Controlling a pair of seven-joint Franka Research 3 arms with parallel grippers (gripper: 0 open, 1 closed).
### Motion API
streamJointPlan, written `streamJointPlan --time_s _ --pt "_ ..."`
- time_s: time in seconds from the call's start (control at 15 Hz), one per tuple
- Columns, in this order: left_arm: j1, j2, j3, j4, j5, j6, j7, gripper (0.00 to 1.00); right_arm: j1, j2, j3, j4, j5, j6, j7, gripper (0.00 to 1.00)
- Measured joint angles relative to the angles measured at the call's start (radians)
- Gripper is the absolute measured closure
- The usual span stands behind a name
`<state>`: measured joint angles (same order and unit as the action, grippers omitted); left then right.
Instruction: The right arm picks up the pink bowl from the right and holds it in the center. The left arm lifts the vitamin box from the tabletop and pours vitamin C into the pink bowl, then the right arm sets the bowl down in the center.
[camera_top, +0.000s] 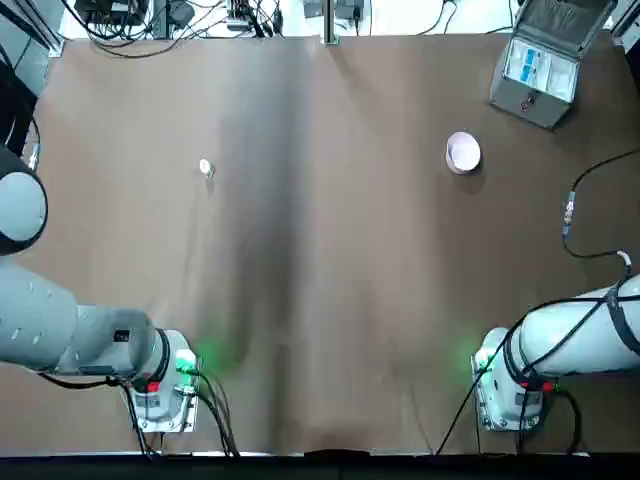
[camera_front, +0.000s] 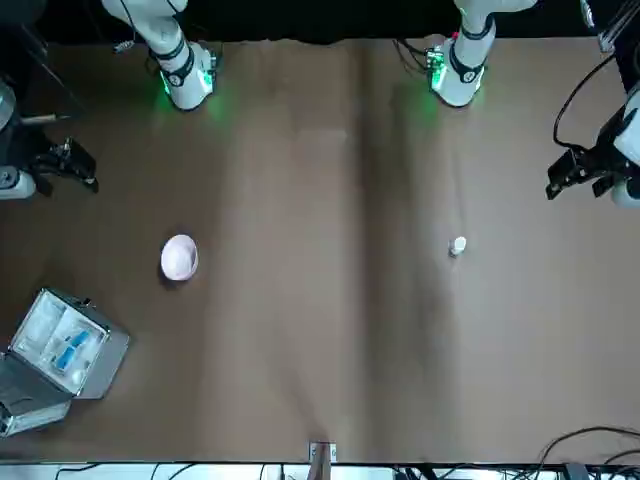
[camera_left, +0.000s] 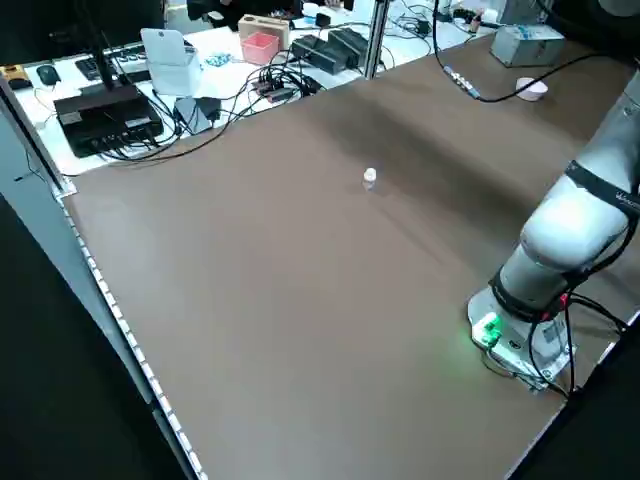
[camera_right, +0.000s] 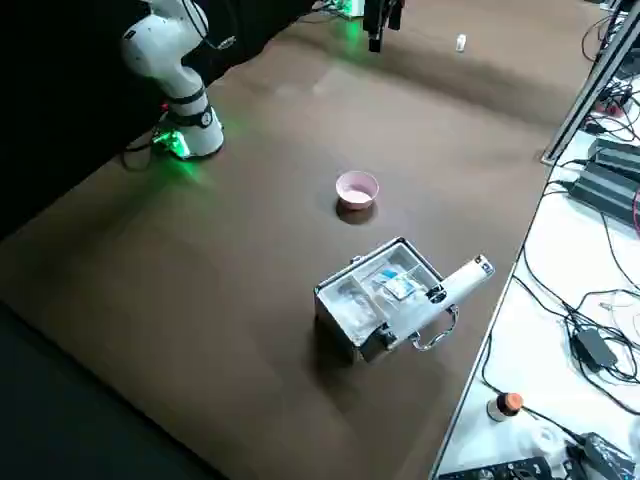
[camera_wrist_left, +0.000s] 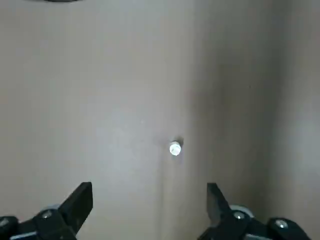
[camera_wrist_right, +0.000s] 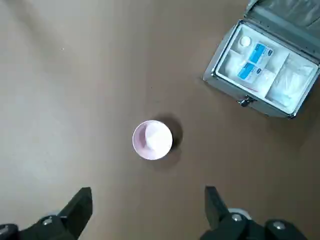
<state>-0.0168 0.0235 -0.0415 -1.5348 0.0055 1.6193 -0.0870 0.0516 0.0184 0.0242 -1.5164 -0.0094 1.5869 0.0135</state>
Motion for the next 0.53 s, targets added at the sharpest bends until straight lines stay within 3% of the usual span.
streamJointPlan --time_s 0.53 --pt "0.01 0.0 0.006 0.0 0.0 0.0 0.007 0.0 0.009 0.0 0.003 0.001 0.0 0.004 0.0 0.01"
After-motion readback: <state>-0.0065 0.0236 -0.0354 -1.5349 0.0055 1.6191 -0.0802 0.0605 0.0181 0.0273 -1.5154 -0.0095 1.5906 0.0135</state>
